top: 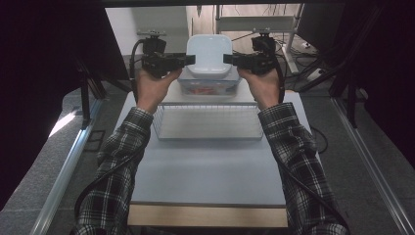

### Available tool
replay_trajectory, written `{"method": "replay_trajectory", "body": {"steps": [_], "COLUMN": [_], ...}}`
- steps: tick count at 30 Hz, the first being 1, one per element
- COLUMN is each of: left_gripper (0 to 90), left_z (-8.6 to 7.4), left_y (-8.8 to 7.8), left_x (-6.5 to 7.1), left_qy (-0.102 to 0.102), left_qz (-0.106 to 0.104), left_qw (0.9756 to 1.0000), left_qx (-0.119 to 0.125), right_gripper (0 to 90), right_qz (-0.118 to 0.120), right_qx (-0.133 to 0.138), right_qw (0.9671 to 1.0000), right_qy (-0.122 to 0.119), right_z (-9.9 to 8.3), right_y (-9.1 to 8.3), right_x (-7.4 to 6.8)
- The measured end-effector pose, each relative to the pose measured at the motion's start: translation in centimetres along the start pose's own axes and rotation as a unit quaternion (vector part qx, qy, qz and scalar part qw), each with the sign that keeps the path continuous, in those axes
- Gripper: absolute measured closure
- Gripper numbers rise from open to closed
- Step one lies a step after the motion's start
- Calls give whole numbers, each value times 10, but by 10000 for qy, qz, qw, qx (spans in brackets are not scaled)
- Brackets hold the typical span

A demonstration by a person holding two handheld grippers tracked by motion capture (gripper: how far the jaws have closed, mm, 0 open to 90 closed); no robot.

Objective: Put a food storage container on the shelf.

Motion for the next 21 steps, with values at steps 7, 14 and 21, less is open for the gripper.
{"method": "replay_trajectory", "body": {"steps": [7, 14, 21], "left_gripper": [502, 414, 295], "left_z": [3, 6, 5], "left_y": [7, 7, -1], "left_x": [0, 1, 7], "left_qy": [72, 184, 387], "left_qz": [201, 327, 267], "left_qw": [9998, 9991, 9986], "left_qx": [62, 201, 231], "right_gripper": [585, 534, 408], "right_qz": [-114, -206, -76], "right_qx": [78, 239, 354], "right_qw": [9999, 9994, 9985], "right_qy": [-54, -104, -403], "right_z": [1, 2, 1], "right_y": [3, 3, -7], "right_x": [-1, -1, -1]}}
Point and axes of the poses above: each handheld gripper's, and its own axes: y roughly forward along the jaws, z roughly out of its top, x roughly to its right, the point moved 2 cm from there along y, roughly forward along the jaws, and after that the axes turned 15 degrees about -z, right-handed, at the moved point
